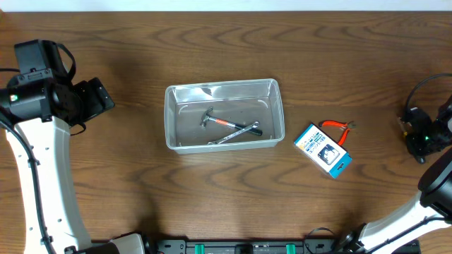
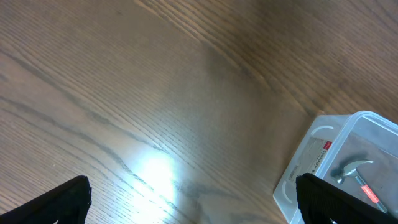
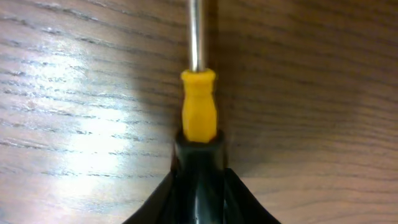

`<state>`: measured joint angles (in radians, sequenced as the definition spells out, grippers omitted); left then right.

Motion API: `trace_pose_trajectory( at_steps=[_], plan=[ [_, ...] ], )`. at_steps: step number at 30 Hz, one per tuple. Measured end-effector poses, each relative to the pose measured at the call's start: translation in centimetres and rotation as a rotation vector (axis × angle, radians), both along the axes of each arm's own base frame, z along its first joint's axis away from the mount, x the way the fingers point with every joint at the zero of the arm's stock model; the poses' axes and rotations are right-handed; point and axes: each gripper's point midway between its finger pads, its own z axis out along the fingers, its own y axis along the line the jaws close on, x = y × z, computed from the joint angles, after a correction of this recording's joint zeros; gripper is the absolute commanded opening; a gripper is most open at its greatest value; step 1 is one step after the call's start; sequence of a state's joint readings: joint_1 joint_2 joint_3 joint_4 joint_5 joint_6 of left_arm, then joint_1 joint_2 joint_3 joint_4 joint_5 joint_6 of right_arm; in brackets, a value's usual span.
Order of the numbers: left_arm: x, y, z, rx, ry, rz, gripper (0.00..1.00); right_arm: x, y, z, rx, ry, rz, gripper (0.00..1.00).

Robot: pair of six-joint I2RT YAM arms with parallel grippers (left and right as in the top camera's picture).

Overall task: Pack container
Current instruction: 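Reach the right gripper to the yellow-handled screwdriver and grasp it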

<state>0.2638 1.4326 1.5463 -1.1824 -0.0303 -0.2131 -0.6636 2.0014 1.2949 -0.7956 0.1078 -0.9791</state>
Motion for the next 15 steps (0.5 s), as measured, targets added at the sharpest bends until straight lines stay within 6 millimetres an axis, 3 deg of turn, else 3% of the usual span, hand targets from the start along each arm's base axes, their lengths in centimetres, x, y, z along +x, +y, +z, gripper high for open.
trace_pose_trajectory(
  at_steps=[10, 15],
  plan=[
    [0.0, 0.0, 0.0, 0.000, 0.000, 0.000, 0.98, 0.2, -0.1, 0.0, -0.004, -0.009, -0.009, 0.09],
    [0.0, 0.0, 0.0, 0.000, 0.000, 0.000, 0.98, 1.4, 0.5, 0.3, 0.011, -0.051, -0.054, 0.01]
  ],
)
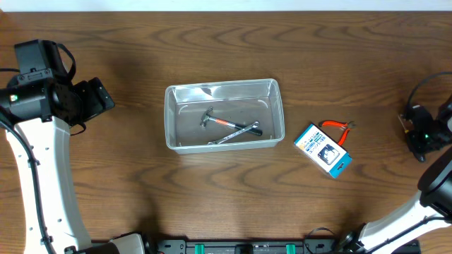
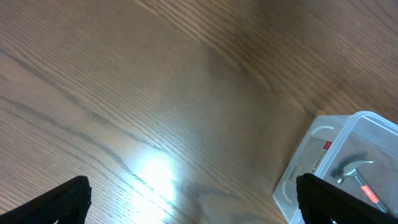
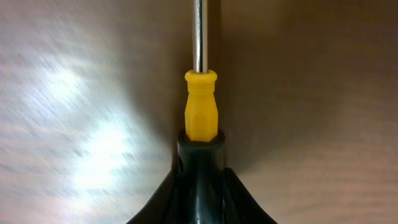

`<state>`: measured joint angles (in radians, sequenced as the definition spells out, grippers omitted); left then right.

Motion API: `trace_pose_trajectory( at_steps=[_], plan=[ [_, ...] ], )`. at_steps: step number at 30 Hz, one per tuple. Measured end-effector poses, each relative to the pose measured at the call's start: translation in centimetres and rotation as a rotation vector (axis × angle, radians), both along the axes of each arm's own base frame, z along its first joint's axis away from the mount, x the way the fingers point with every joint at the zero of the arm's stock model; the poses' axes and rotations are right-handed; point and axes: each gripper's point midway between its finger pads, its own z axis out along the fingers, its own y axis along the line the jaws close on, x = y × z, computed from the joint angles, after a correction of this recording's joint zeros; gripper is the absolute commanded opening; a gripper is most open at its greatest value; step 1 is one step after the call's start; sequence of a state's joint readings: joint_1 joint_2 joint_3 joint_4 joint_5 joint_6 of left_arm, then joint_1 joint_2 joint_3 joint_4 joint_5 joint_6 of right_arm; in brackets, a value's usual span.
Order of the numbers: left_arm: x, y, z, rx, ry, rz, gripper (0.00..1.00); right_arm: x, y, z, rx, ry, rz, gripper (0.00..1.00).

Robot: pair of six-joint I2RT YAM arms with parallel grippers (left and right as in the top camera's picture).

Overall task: Pack container
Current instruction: 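Reach the right gripper to the yellow-handled screwdriver and grasp it, then carry the screwdriver with the right gripper into the container and release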

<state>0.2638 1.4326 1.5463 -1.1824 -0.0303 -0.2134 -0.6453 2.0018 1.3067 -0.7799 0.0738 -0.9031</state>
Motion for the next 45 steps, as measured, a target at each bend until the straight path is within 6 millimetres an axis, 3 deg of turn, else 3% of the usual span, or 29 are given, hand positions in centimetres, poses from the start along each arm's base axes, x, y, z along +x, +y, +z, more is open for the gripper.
trace_pose_trajectory(
  at_steps=[5, 7, 10, 13, 15, 17, 18, 19, 24, 28, 33, 41, 45],
  plan=[
    [0.0, 0.0, 0.0, 0.000, 0.000, 0.000, 0.98, 4.1, 2.7, 2.1, 0.020, -0.073, -0.011, 0.01],
    [0.0, 0.0, 0.0, 0.000, 0.000, 0.000, 0.98, 6.6, 4.1, 4.7, 0.010, -0.129, -0.010, 0.01],
    [0.0, 0.0, 0.0, 0.000, 0.000, 0.000, 0.98, 10.6, 7.4, 10.4, -0.004, -0.243, 0.027, 0.01],
    [0.0, 0.0, 0.0, 0.000, 0.000, 0.000, 0.98, 13.2, 13.2, 16.4, 0.019, -0.343, 0.131, 0.01],
    [0.0, 0.0, 0.0, 0.000, 0.000, 0.000, 0.98, 14.4, 18.3, 19.5, 0.045, -0.397, 0.233, 0.01],
    [0.0, 0.0, 0.0, 0.000, 0.001, 0.000, 0.98, 15.2, 24.0, 21.4, 0.077, -0.441, 0.352, 0.01],
    [0.0, 0.0, 0.0, 0.001, 0.001, 0.000, 0.98, 15.4, 25.7, 22.0, 0.088, -0.457, 0.389, 0.01],
    [0.0, 0.0, 0.0, 0.001, 0.001, 0.000, 0.98, 15.2, 30.2, 22.3, 0.113, -0.468, 0.488, 0.01],
    [-0.2, 0.0, -0.1, 0.001, 0.009, 0.001, 0.98, 12.4, 42.2, 22.2, 0.190, -0.470, 0.764, 0.01],
    [-0.5, -0.1, -0.2, -0.003, 0.022, 0.001, 0.98, 9.7, 47.7, 21.7, 0.226, -0.447, 0.912, 0.01],
    [-0.5, -0.1, -0.2, -0.003, 0.023, 0.001, 0.98, 7.9, 50.5, 18.3, 0.242, -0.341, 1.000, 0.01],
    [-0.6, -0.1, -0.2, -0.004, 0.025, 0.001, 0.98, 5.5, 51.9, 7.4, 0.246, -0.024, 1.116, 0.01],
    [-0.6, -0.1, -0.2, -0.004, 0.025, 0.001, 0.98, 4.9, 52.1, 4.3, 0.243, 0.051, 1.152, 0.05]
  ],
)
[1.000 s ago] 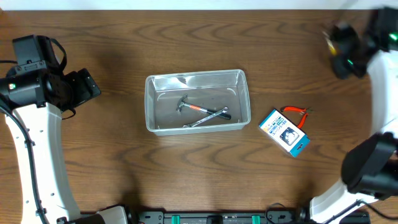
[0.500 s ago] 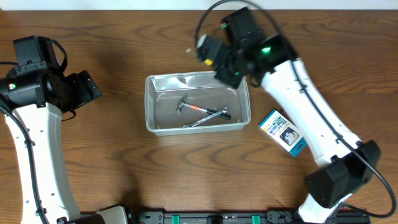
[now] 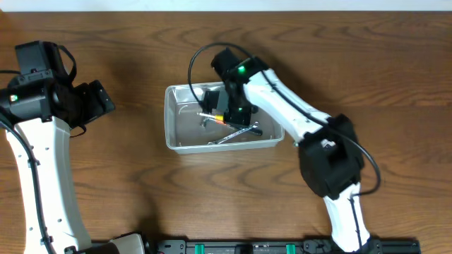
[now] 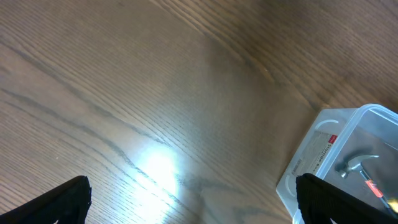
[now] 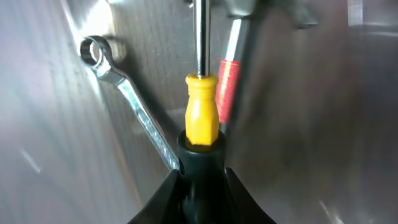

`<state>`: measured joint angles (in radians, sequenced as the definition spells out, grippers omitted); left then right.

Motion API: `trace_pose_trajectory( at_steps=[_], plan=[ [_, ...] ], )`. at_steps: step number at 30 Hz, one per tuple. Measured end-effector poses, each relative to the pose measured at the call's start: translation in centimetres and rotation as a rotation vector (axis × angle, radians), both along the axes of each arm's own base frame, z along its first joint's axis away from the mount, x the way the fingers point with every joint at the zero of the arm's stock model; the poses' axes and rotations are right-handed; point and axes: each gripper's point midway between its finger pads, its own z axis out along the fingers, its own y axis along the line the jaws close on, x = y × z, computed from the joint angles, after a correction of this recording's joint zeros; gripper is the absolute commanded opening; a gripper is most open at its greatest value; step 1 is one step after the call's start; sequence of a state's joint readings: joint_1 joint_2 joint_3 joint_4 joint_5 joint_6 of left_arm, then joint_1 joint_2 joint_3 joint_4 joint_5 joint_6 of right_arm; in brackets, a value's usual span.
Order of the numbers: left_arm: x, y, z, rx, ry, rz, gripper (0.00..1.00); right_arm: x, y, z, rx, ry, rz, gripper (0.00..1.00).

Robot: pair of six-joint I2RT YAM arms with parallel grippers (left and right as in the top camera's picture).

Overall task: Pack container
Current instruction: 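Carry the screwdriver with the right gripper into the container and release, then lower the right gripper onto the screwdriver box and grasp it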

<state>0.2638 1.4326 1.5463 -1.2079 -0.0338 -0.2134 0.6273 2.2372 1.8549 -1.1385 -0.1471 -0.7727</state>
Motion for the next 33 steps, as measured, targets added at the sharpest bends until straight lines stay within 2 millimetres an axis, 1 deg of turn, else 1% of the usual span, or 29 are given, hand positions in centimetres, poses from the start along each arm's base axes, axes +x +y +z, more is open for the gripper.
trace_pose_trajectory(
  at_steps=[1, 2, 3, 4, 5, 8, 9, 10, 12, 14, 15, 16, 17, 19, 20, 21, 23, 24, 25, 26, 28, 29, 30, 33],
  plan=[
    [0.0, 0.0, 0.0, 0.000, 0.000, 0.000, 0.98, 0.0, 0.0, -0.4, -0.002, 0.005, 0.005, 0.20],
    [0.0, 0.0, 0.0, 0.000, 0.000, 0.000, 0.98, 0.0, 0.1, -0.4, 0.000, 0.003, 0.011, 0.49],
    [0.0, 0.0, 0.0, 0.000, 0.000, 0.000, 0.98, 0.0, 0.1, -0.4, 0.001, 0.004, 0.009, 0.63],
    [0.0, 0.0, 0.0, 0.000, 0.000, 0.000, 0.98, 0.0, 0.1, -0.4, 0.001, 0.003, 0.015, 0.68],
    [0.0, 0.0, 0.0, 0.000, 0.000, 0.000, 0.98, 0.0, 0.1, -0.4, 0.002, 0.002, 0.018, 0.71],
    [0.0, 0.0, 0.0, 0.000, 0.000, 0.000, 0.98, 0.0, 0.1, -0.4, 0.000, 0.002, 0.021, 0.75],
    [0.0, 0.0, 0.0, 0.000, 0.000, 0.000, 0.98, 0.0, 0.0, -0.4, 0.000, 0.003, 0.019, 0.77],
    [0.0, 0.0, 0.0, 0.000, 0.000, 0.000, 0.98, 0.0, 0.0, -0.3, -0.001, 0.004, 0.013, 0.83],
    [0.0, 0.0, 0.0, 0.000, 0.000, 0.000, 0.98, 0.0, -0.4, 0.0, -0.010, 0.006, -0.008, 0.89],
    [0.0, 0.0, 0.0, 0.000, 0.000, 0.000, 0.98, 0.2, -1.1, 1.1, -0.019, -0.012, -0.030, 0.92],
    [0.0, 0.0, 0.0, 0.000, 0.000, 0.000, 0.98, 0.6, -1.8, 2.3, -0.022, -0.039, -0.047, 0.96],
    [0.0, 0.0, 0.0, 0.000, 0.000, 0.000, 0.98, 1.1, -2.3, 3.6, -0.015, -0.069, -0.066, 0.99],
    [0.0, 0.0, 0.0, 0.000, -0.001, 0.000, 0.98, 1.9, -3.2, 5.7, 0.001, -0.119, -0.094, 0.99],
    [0.0, 0.0, 0.0, 0.000, 0.000, 0.000, 0.98, 3.4, -5.4, 10.7, 0.056, -0.230, -0.165, 0.99],
    [0.0, 0.0, 0.0, 0.000, 0.000, 0.000, 0.98, 4.1, -7.1, 13.4, 0.084, -0.289, -0.213, 0.99],
    [0.0, 0.0, 0.0, 0.000, 0.000, 0.000, 0.98, 4.7, -9.4, 16.5, 0.113, -0.357, -0.278, 0.99],
    [0.0, 0.0, 0.0, 0.000, 0.000, 0.000, 0.98, 5.1, -13.6, 20.9, 0.150, -0.445, -0.400, 0.99],
    [0.0, 0.0, 0.0, 0.000, 0.000, 0.000, 0.98, 5.1, -16.2, 22.8, 0.157, -0.481, -0.474, 0.99],
    [0.0, 0.0, 0.0, 0.000, 0.000, 0.000, 0.98, 4.7, -18.5, 24.1, 0.161, -0.498, -0.540, 0.99],
    [0.0, 0.0, 0.0, 0.000, -0.001, 0.000, 0.98, 4.0, -20.9, 24.9, 0.161, -0.497, -0.612, 0.99],
    [0.0, 0.0, 0.0, 0.000, 0.000, 0.000, 0.98, 3.0, -23.2, 25.0, 0.154, -0.467, -0.691, 0.99],
    [0.0, 0.0, 0.0, 0.000, -0.001, 0.000, 0.98, 2.7, -23.7, 24.7, 0.151, -0.454, -0.711, 0.99],
    [0.0, 0.0, 0.0, 0.000, 0.000, 0.000, 0.98, 2.5, -23.9, 24.2, 0.148, -0.436, -0.724, 0.99],
    [0.0, 0.0, 0.0, 0.000, 0.000, 0.000, 0.98, 1.0, -23.9, 21.5, 0.112, -0.355, -0.745, 0.99]
  ],
)
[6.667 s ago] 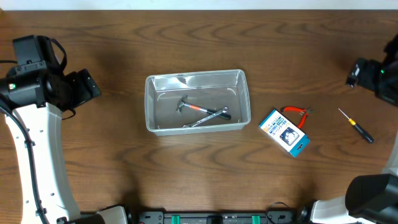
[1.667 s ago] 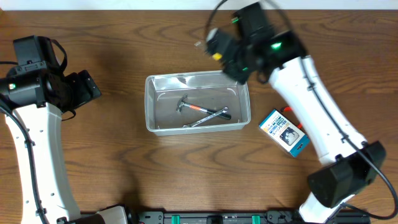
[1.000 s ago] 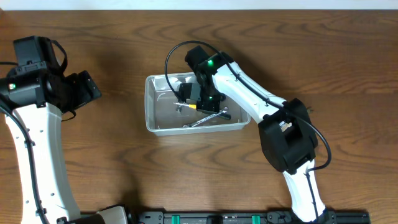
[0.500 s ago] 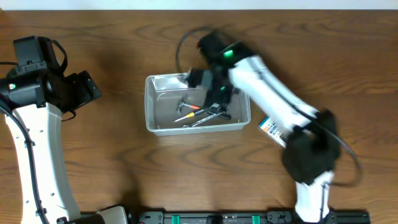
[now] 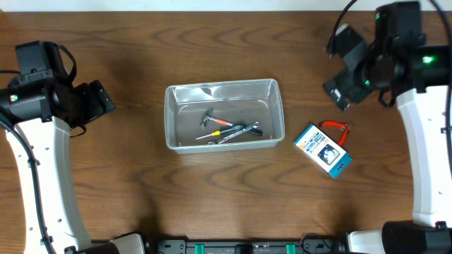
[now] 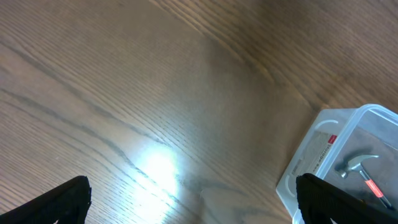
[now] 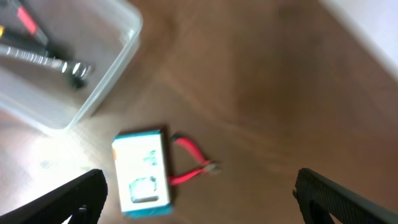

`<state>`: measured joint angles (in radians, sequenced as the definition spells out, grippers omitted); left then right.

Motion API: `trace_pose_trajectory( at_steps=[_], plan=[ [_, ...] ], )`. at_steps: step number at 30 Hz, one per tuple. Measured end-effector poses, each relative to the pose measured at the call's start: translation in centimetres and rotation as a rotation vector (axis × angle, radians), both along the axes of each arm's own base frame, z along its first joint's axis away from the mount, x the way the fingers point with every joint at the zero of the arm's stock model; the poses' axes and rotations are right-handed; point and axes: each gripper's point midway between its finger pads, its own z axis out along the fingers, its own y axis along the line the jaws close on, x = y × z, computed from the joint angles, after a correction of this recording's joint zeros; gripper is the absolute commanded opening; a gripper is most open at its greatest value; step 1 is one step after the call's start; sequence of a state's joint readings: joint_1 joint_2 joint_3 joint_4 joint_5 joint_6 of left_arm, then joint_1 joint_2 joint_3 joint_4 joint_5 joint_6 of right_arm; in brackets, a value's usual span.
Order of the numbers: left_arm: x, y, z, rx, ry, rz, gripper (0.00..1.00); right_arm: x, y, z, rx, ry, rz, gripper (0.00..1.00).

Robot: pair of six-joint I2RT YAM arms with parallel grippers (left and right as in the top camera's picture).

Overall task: Pack container
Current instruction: 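Lower the right gripper onto the screwdriver box and grasp it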

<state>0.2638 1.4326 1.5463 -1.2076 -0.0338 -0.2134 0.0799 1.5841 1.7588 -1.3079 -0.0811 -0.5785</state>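
Observation:
The clear plastic container (image 5: 171, 113) sits mid-table and holds a hammer (image 5: 210, 116), a wrench (image 5: 241, 130) and a yellow-handled screwdriver (image 5: 212, 132). Right of it lie a blue-and-white box (image 5: 323, 149) and red-handled pliers (image 5: 337, 128). My right gripper (image 5: 337, 88) hangs open and empty above the table, up and right of them; its wrist view shows the box (image 7: 142, 175), the pliers (image 7: 189, 160) and the container's corner (image 7: 93, 93). My left gripper (image 6: 193, 202) stands open over bare wood left of the container (image 6: 311, 163).
Dark wooden table (image 5: 226, 204) all round. The left arm (image 5: 42, 162) stands along the left edge and the right arm (image 5: 427, 148) along the right edge. Nothing else lies on the wood.
My right gripper was down inside the container, shut on the screwdriver. Now it is open and empty, high at the right, and the screwdriver lies in the container. The left arm is unchanged.
At first my right gripper was at the far right table edge, shut on the yellow-handled screwdriver, and stayed so half a second later. Then it held the screwdriver inside the container over the hammer and wrench. Now the screwdriver rests there and the gripper is open.

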Motion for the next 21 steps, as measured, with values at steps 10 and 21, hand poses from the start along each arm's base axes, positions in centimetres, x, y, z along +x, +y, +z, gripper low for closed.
trace_pose_trajectory(
  at_steps=[10, 21],
  plan=[
    [0.0, 0.0, 0.0, 0.000, 0.000, 0.000, 0.98, -9.7, -1.2, -6.5, -0.060, 0.044, 0.009, 0.99],
    [0.0, 0.0, 0.0, 0.000, 0.000, 0.000, 0.98, -9.2, -1.8, -15.9, -0.139, 0.220, 0.083, 0.99]
  ],
)
